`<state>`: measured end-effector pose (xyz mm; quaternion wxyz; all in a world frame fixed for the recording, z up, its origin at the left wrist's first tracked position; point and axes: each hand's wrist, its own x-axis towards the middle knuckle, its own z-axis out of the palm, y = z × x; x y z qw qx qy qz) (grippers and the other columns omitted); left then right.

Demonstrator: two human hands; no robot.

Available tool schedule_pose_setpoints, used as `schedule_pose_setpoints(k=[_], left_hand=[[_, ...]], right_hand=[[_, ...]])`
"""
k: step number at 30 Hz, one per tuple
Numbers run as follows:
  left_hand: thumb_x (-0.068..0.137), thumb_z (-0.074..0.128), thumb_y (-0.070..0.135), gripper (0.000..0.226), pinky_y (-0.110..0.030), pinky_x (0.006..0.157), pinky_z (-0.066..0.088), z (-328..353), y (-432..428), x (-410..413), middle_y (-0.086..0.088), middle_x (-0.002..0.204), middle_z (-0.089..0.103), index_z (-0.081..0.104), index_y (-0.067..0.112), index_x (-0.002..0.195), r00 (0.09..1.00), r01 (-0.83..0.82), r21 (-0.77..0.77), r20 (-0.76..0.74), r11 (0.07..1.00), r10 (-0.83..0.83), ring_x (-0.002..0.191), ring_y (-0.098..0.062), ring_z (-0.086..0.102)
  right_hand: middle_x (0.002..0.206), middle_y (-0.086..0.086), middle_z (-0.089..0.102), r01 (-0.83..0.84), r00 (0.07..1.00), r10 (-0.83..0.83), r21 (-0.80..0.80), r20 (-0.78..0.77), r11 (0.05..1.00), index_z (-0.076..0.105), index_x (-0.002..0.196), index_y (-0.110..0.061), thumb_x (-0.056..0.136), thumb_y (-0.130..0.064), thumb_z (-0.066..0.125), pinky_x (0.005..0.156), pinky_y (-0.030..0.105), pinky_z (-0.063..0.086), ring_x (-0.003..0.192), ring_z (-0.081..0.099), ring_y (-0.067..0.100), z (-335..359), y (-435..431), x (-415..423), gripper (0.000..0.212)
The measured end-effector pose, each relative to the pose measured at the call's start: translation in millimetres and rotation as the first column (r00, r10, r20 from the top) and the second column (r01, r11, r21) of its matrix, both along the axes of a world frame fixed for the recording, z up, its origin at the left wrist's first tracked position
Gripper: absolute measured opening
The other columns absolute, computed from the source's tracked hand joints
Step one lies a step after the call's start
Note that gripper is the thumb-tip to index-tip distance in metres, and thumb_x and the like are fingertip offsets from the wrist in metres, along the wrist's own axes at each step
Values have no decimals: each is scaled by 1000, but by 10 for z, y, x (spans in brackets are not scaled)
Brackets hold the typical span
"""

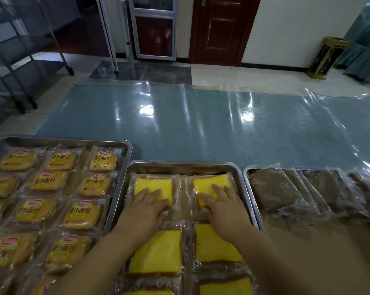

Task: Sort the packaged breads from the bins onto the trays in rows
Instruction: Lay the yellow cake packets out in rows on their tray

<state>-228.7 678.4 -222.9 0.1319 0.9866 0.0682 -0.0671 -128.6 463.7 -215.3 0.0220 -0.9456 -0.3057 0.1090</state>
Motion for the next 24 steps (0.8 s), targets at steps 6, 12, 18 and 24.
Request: schedule_pose_setpoints(k=[6, 12, 18, 24], left_hand=[[97, 33, 45, 41, -40, 115, 9, -26, 52, 119, 11, 154, 22, 38, 40, 137, 999, -5, -47, 43, 999, 7, 143, -18, 5], [96, 37, 43, 40, -37, 114, 9, -50, 72, 107, 11, 153, 24, 41, 38, 136, 997, -8, -125, 73, 992, 17, 143, -15, 5], [96, 45, 36, 39, -32, 114, 10, 81, 16, -19, 5, 149, 33, 48, 28, 134, 983, -20, -223, 176, 975, 60, 141, -15, 15], [89, 62, 20, 25, -30, 96, 34, 247, -209, -417, -1, 118, 62, 68, 19, 113, 944, 30, -231, 326, 973, 48, 114, -21, 49]], right_hand=[[155, 0, 18, 86, 995, -88, 27, 56, 996, 25, 140, -45, 98, -44, 32, 111, 46, 17, 140, 12, 30, -21, 132, 127, 43], [156, -1, 16, 88, 996, -88, 99, -5, 991, 27, 141, -44, 98, -44, 35, 114, 46, 10, 143, 6, 29, -61, 63, 118, 44], [126, 13, 59, 2, 987, -82, 492, 140, 871, 63, 119, -10, 85, -11, 66, 103, 45, 36, 125, 46, 36, 28, -139, -107, 34], [99, 8, 68, -112, 977, 2, 501, 215, 858, 71, 95, -6, 73, -4, 76, 80, 37, 52, 94, 61, 28, 110, -388, -457, 23]])
